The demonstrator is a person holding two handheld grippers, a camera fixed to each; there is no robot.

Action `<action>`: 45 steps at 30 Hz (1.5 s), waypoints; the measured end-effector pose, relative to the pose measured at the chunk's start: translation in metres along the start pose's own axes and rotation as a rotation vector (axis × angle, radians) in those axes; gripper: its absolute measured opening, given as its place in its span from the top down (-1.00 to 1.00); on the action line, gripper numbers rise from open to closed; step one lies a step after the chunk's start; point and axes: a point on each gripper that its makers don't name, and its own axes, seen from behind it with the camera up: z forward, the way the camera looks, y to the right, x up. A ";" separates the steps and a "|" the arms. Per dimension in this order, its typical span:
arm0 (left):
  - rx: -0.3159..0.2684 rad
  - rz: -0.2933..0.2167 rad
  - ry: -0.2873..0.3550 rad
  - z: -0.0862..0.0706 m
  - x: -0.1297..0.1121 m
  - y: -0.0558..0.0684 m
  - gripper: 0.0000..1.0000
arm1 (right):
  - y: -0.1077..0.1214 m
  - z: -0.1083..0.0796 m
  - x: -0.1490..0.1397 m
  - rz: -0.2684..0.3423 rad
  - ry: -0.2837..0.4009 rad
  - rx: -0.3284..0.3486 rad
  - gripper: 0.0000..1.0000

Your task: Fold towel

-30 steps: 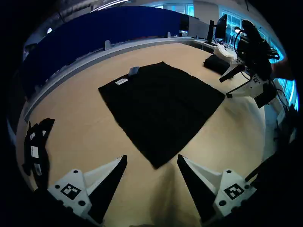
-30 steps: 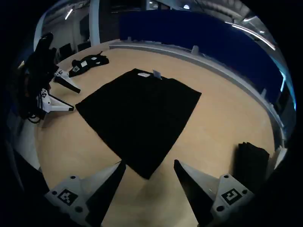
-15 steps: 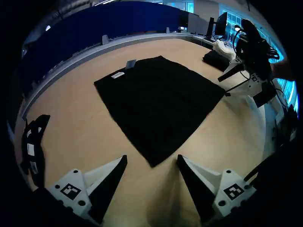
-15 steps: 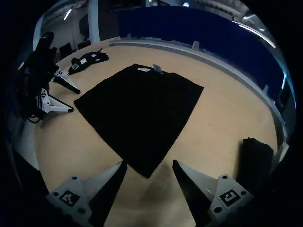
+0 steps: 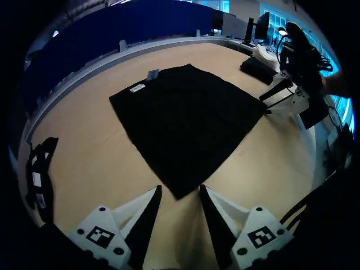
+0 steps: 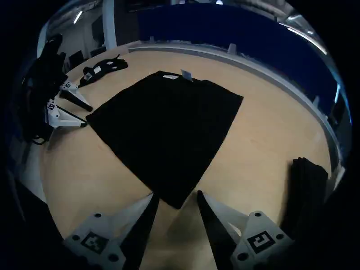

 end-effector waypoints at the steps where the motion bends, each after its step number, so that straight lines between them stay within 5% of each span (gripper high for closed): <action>1: 0.000 0.001 -0.001 0.000 0.000 0.001 -0.10 | 0.000 0.000 0.000 -0.001 -0.001 0.001 -0.18; 6: 0.003 -0.005 -0.004 0.002 0.000 0.003 0.01 | 0.000 -0.001 -0.001 0.001 -0.001 0.006 0.21; 10: 0.011 -0.009 -0.010 0.003 0.000 0.001 0.40 | -0.001 -0.002 -0.001 0.006 -0.001 0.010 0.48; 18: 0.052 -0.007 -0.008 0.003 0.000 -0.004 0.88 | -0.007 -0.002 0.001 -0.001 0.002 0.031 0.60; 33: 0.052 -0.018 -0.001 -0.011 0.010 0.005 0.89 | 0.003 -0.019 0.017 0.012 0.044 0.015 0.67; 45: 0.082 -0.055 0.013 -0.054 0.034 0.009 0.89 | 0.002 -0.059 0.064 0.019 0.142 0.012 0.68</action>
